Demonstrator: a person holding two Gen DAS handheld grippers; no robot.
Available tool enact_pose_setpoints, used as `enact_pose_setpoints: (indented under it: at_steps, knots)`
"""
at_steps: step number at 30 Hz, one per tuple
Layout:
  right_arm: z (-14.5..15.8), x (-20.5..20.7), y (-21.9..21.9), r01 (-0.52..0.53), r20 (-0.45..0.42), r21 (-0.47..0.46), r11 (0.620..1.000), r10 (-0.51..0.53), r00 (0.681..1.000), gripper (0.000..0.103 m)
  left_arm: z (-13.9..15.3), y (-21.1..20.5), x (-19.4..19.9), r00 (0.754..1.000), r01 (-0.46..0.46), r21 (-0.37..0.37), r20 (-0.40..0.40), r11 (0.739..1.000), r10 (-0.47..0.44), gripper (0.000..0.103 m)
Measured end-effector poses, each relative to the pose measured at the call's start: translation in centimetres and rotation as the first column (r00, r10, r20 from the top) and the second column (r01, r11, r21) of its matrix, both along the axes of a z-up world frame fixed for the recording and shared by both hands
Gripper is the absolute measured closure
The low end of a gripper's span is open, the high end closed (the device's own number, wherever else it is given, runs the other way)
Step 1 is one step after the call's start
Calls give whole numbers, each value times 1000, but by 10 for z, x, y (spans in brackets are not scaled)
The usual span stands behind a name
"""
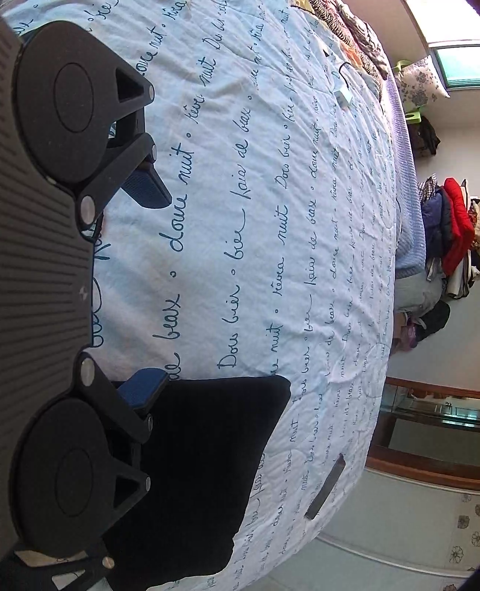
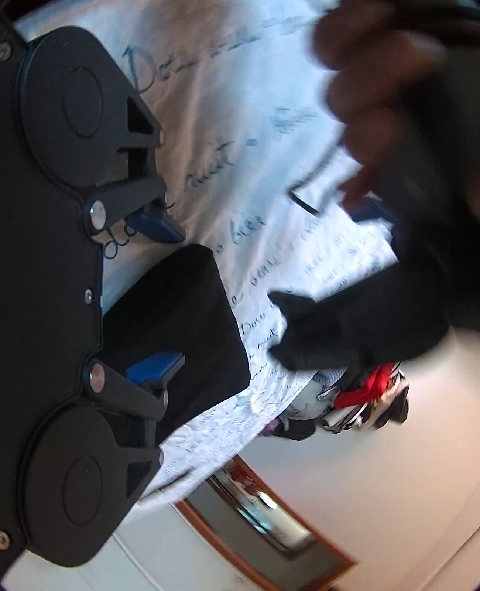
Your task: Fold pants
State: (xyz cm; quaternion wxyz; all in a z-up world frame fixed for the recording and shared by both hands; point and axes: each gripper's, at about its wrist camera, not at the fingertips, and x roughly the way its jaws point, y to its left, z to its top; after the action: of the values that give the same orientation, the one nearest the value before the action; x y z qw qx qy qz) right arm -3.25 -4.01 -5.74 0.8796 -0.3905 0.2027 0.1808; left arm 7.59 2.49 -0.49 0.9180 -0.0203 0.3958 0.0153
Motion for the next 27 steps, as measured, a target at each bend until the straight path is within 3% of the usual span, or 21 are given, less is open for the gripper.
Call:
enact_pose_setpoints:
  at_steps: [4,7,9,12,15,17,19,22,24,27]
  knots:
    - [-3,2,5,-19,-7,23,1000,19,1000,78,1,0,0,1000,2,3,2,1000,-2,8]
    - [10,-5,-6,-30,-3,109,994,30,1000,84,2,-2,-1,1000,11,-2,8,1000,-11,8]
    - [12,-2,-10,-34,-20,123,992,36,999,85,0,-7,1,1000,15,5,6,1000,-15,8]
    - [4,-5,-11,-52,-38,92,994,56,998,77,-3,-15,4,1000,17,20,-16,1000,-17,8]
    - [32,-19,-41,-58,-65,229,972,74,995,77,-4,-22,-2,999,40,56,-7,998,-39,8]
    - [50,-21,-72,27,-62,339,940,-7,998,77,-5,-29,-7,999,54,87,2,995,-54,8]
    - [55,-14,-104,161,-49,399,903,-155,987,74,-5,-38,-11,997,69,99,10,993,-71,8]
    - [38,12,-146,378,-129,398,836,-357,925,67,-9,-56,-15,992,124,85,-1,989,-124,8]
    - [20,21,-165,438,-208,381,814,-386,899,63,-16,-69,-18,987,159,99,-4,982,-159,8]
    - [24,2,-169,433,-187,432,791,-391,901,63,-28,-83,-25,990,139,187,-7,972,-140,10]
